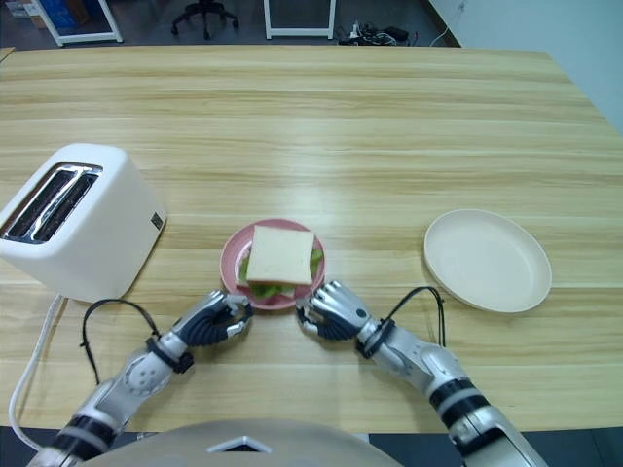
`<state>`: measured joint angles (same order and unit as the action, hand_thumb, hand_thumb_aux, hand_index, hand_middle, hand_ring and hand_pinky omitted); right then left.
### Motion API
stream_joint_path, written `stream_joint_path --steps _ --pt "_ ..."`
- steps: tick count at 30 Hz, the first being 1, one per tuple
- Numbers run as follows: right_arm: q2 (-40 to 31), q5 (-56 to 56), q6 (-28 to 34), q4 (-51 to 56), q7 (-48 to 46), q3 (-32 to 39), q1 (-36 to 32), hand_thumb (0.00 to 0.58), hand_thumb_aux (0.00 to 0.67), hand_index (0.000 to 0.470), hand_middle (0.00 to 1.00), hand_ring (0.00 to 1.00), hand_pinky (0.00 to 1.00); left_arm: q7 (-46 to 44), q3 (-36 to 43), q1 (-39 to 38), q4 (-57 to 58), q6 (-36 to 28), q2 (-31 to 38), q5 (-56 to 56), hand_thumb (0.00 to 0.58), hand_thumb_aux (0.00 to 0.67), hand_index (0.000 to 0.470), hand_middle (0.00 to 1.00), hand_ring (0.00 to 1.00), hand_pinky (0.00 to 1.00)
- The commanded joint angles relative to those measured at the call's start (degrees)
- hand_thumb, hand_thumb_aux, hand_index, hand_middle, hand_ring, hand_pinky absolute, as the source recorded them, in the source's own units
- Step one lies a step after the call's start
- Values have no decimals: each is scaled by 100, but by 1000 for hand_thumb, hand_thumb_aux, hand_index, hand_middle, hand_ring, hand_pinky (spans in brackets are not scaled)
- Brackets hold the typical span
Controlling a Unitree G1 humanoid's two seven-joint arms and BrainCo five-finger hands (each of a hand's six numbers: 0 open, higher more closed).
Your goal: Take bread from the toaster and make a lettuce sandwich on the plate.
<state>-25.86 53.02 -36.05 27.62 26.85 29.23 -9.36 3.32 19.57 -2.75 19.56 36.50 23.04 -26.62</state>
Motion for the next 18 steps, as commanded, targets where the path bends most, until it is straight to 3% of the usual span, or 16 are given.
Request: stream_joint_path --steps 1,6,11,13,15,16,17,18 --pt "636 43 546 1549 350 128 -634 580 670 470 1000 1000 1000 307 75 870 1530 -498 -469 -285 580 670 470 1000 1000 1000" --pt "1231 -372 676 3127 613 25 -1491 580 670 470 1000 1000 1000 1033 93 1846 3136 -543 -917 -377 580 670 470 1000 1000 1000" --pt "1375 -705 420 3639 733 11 -1683 580 670 470 1000 1000 1000 1518 130 2092 3842 -312 -968 -395 580 670 470 1000 1000 1000" --pt "1363 -777 303 3687 818 23 -1726 580 670 470 1000 1000 1000 1653 65 2095 3864 -23 -966 -300 580 670 470 1000 1000 1000" --pt "1321 -835 15 3585 1173 0 -1715 580 670 470 1000 1000 1000 1739 -127 1974 3684 685 -1016 9 580 670 470 1000 1000 1000" --pt "1316 -915 -198 3485 1424 -79 -1687 576 617 433 1000 1000 1000 1734 -227 1861 3520 1134 -1051 216 580 670 470 886 886 886" --pt "1296 -997 -445 3349 1673 -166 -1645 392 289 203 341 341 341 1711 -304 1734 3327 1566 -1069 396 427 326 229 12 12 12" --pt "1270 -1101 -729 3170 1934 -285 -1586 0 0 0 0 0 0 1708 -380 1602 3104 1974 -1090 557 0 0 0 0 0 0"
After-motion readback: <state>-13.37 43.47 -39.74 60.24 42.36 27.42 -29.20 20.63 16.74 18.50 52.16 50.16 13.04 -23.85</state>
